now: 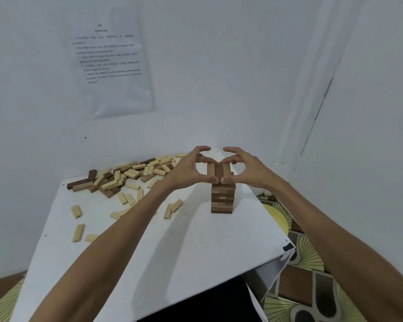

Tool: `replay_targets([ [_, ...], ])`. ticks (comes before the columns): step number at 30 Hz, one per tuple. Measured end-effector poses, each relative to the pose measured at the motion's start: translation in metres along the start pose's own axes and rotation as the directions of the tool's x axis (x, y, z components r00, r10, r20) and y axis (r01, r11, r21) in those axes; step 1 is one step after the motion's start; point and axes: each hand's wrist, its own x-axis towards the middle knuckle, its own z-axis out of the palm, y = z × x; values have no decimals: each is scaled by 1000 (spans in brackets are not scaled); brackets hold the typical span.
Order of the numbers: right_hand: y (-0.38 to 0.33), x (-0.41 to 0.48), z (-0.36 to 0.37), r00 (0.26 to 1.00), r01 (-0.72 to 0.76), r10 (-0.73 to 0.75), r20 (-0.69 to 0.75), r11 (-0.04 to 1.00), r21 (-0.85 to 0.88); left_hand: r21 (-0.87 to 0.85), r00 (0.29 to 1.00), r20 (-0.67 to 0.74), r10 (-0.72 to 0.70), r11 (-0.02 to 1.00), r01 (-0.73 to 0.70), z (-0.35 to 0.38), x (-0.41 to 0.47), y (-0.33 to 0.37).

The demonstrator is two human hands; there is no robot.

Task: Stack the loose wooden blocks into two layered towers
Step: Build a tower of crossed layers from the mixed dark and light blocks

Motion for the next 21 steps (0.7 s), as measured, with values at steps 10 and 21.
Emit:
replay_targets([
  [10,16,-4,1,999,-38,37,14,998,52,22,1000,10,-16,1000,16,17,7,0],
  [21,21,-6,7,999,-38,38,7,998,53,20,999,25,-34,999,34,21,6,-5],
])
